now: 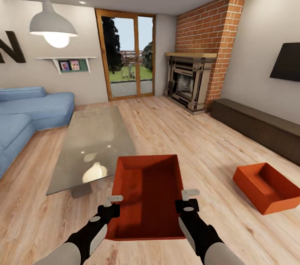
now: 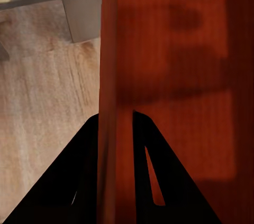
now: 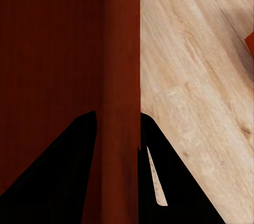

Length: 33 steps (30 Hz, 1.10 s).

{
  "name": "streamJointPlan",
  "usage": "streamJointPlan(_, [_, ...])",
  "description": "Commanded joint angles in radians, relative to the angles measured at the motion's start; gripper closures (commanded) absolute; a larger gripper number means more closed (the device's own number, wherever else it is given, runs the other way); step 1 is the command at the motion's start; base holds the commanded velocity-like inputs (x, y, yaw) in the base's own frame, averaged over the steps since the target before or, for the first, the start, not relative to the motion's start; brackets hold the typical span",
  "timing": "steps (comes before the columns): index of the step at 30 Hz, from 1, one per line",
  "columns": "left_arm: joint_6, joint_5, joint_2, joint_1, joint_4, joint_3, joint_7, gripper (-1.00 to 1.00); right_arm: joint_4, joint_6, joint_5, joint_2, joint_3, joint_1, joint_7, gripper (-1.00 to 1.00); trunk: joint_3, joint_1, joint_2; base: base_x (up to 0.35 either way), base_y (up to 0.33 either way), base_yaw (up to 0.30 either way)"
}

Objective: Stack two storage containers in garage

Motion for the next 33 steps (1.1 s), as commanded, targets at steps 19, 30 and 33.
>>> streamJointPlan(19, [-0.004,0.007,-0.001,-0.001,0.001,-0.005,0.011,1.00,-0.003,0.004,-0.005,0.002,0.001,0.000,0.026,1.00,-0.001,0.000,-0.001,0.000,0.000,0.277])
streamJointPlan(30, [-0.004,0.007,0.000,-0.001,0.002,-0.006,0.011,1.00,-0.003,0.004,-0.005,0.003,0.001,0.000,0.026,1.00,-0.001,0.000,-0.001,0.000,0.000,0.277])
streamJointPlan(33, [-0.004,0.008,0.000,-0.001,0.002,-0.006,0.011,1.00,-0.003,0.004,-0.005,0.003,0.001,0.000,0.026,1.00,-0.001,0.000,-0.001,0.000,0.000,0.277])
